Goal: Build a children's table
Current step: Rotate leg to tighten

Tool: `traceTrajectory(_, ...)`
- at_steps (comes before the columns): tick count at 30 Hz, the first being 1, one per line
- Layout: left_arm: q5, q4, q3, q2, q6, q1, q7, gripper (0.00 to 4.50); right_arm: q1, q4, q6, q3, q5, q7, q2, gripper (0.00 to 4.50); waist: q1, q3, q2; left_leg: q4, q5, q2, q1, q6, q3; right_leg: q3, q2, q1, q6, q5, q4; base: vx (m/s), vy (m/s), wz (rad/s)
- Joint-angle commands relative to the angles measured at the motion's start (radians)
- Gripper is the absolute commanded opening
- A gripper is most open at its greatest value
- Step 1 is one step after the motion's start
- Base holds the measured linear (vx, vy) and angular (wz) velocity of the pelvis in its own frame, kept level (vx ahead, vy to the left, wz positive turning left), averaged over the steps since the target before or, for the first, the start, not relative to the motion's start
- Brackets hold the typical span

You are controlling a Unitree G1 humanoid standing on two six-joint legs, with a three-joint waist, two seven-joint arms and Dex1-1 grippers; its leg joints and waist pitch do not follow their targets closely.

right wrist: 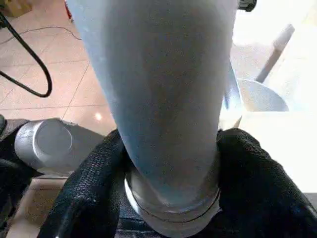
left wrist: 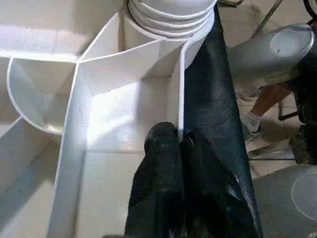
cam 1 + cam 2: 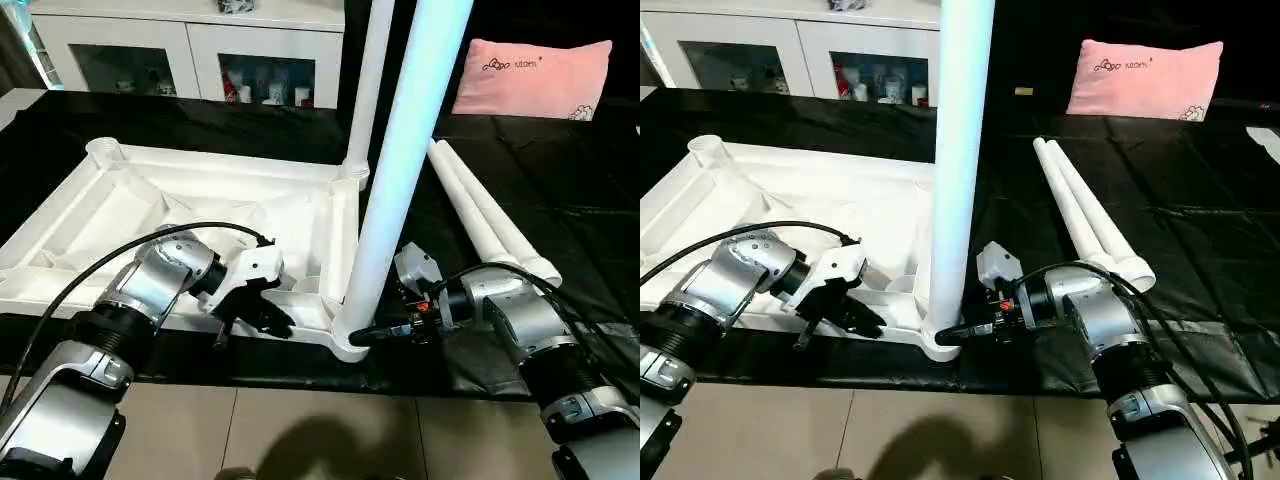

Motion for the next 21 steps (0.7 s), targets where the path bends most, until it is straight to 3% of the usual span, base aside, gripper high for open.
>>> traceTrajectory(1,-0.001,-0.023,-0.016,-0.006,0.006,0.009,-0.012,0.00,0.003,-0.017,0.010,0.013,0.007,0.009,0.004,2.47,-0.007,-0.073,0.002,-0.061,-0.131,-0.010,-0.009,0.058,0.020,0.054,-0.044,0.081,-0.150,-0.267,-0.062,0.000,0.000,0.00)
traceTrajectory(4,-0.007,-0.020,-0.001,-0.019,0.026,0.008,0.025,0.00,0.017,-0.035,0.031,0.011,0.010,-0.011,0.013,2.43,-0.007,-0.073,0.000,-0.061,-0.133,-0.011,-0.009,0.056,0.020,0.055,-0.043,0.080,-0.145,-0.276,-0.064,0.000,0.000,0.00)
traceTrajectory(6,-0.026,-0.010,0.053,-0.067,0.095,0.001,0.138,0.00,0.013,-0.011,0.092,-0.019,-0.007,-0.155,0.055,2.43,-0.007,-0.070,0.002,-0.061,-0.139,-0.013,-0.009,0.046,0.020,0.055,-0.043,0.080,-0.141,-0.296,-0.067,0.000,0.000,0.00)
traceTrajectory(8,-0.032,-0.006,0.070,-0.083,0.125,-0.004,0.175,0.00,0.007,0.006,0.090,-0.034,-0.013,-0.213,0.075,2.42,-0.010,-0.068,0.001,-0.062,-0.153,-0.015,-0.007,0.036,0.021,0.055,-0.042,0.078,-0.126,-0.335,-0.071,0.000,0.000,0.00)
traceTrajectory(9,-0.041,-0.003,0.095,-0.112,0.171,-0.010,0.239,0.00,-0.005,0.029,0.102,-0.057,-0.017,-0.304,0.110,2.41,-0.014,-0.065,0.001,-0.061,-0.180,-0.020,-0.004,0.024,0.021,0.051,-0.044,0.076,-0.089,-0.429,-0.084,0.000,0.000,0.00)
traceTrajectory(12,-0.052,-0.009,0.124,-0.150,0.227,-0.014,0.315,0.00,-0.020,0.047,0.137,-0.077,-0.014,-0.390,0.151,2.41,-0.030,-0.064,-0.005,-0.059,-0.183,-0.029,-0.006,0.017,0.019,0.043,-0.042,0.075,-0.040,-0.513,-0.097,0.000,0.000,0.00)
traceTrajectory(15,-0.064,-0.027,0.165,-0.228,0.310,-0.023,0.446,0.00,-0.063,0.092,0.219,-0.114,0.005,-0.536,0.244,2.41,-0.051,-0.064,-0.006,-0.055,-0.181,-0.033,-0.010,0.024,0.019,0.038,-0.037,0.075,-0.035,-0.522,-0.101,0.000,0.000,0.00)
traceTrajectory(16,-0.064,-0.032,0.174,-0.246,0.326,-0.025,0.477,0.00,-0.073,0.103,0.239,-0.121,0.008,-0.570,0.266,2.41,-0.053,-0.064,-0.012,-0.055,-0.181,-0.034,-0.009,0.026,0.019,0.037,-0.038,0.073,-0.031,-0.530,-0.103,0.000,0.000,0.00)
traceTrajectory(18,-0.060,-0.025,0.201,-0.296,0.349,-0.039,0.574,0.00,-0.096,0.133,0.264,-0.129,0.000,-0.647,0.318,2.41,-0.061,-0.064,-0.007,-0.055,-0.178,-0.033,-0.011,0.032,0.018,0.036,-0.038,0.072,-0.024,-0.536,-0.103,0.000,0.000,0.00)
traceTrajectory(20,-0.058,-0.018,0.220,-0.333,0.364,-0.052,0.644,0.00,-0.114,0.158,0.269,-0.130,-0.013,-0.702,0.358,2.40,-0.062,-0.065,-0.008,-0.053,-0.181,-0.035,-0.007,0.036,0.020,0.035,-0.035,0.069,-0.024,-0.533,-0.107,0.000,0.000,0.00)
traceTrajectory(21,-0.051,-0.014,0.226,-0.361,0.370,-0.063,0.691,0.00,-0.135,0.186,0.274,-0.126,-0.031,-0.754,0.392,2.40,-0.062,-0.066,-0.014,-0.056,-0.173,-0.033,-0.009,0.040,0.018,0.037,-0.039,0.069,-0.029,-0.526,-0.102,0.000,0.000,0.00)
